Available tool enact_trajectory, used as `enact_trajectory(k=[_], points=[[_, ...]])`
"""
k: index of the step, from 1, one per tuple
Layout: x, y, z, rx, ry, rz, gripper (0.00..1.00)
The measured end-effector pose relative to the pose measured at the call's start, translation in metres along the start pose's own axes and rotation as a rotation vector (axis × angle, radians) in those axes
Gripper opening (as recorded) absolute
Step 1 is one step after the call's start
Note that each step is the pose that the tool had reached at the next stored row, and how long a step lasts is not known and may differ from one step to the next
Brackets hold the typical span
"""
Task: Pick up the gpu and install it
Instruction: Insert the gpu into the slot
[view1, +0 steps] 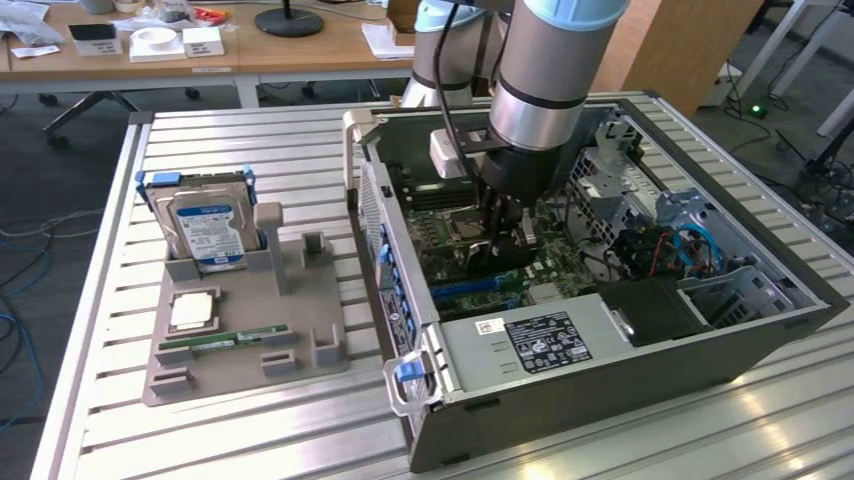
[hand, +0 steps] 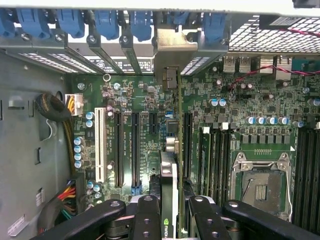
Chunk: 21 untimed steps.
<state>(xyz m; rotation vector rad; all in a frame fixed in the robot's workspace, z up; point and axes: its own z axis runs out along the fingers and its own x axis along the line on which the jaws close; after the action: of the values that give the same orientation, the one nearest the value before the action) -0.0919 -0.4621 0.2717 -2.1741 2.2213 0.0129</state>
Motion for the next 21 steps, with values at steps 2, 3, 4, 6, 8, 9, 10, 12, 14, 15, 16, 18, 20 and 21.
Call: enact_trajectory(k=[2,3,4,6,8,9,10,12,14,15,16,18,20,21], points=[[0.0,0.0016,0.0004,0.0002,-0.0001,0.0,0.27],[-0.0001,0.0026,0.0005,0.0001,0.0004,0.0,0.27],[-0.0001,0.0027,0.0005,0.0001,0.0004,0.0,0.27],[-0.0002,0.0028,0.0005,0.0,0.0005,0.0,0.27],[-0.0002,0.0029,0.0014,0.0003,0.0002,0.0,0.27],[-0.0001,0.0029,0.0018,0.0002,0.0005,0.0,0.27],[-0.0001,0.003,0.0021,0.0001,0.001,0.0,0.27],[-0.0001,0.0031,0.003,0.0001,0.0013,0.0,0.27],[-0.0001,0.0032,0.0038,0.0002,0.0018,0.0,0.27],[-0.0001,0.0032,0.0041,0.0001,0.0022,0.0,0.27],[0.0,0.0033,0.0046,0.0002,0.0025,0.0,0.27],[0.0,0.0035,0.0058,0.0002,0.0036,0.0,0.27],[0.0,0.0036,0.0069,0.0002,0.0048,0.0,0.27],[0.0001,0.0037,0.0073,0.0002,0.0052,0.0,0.27]])
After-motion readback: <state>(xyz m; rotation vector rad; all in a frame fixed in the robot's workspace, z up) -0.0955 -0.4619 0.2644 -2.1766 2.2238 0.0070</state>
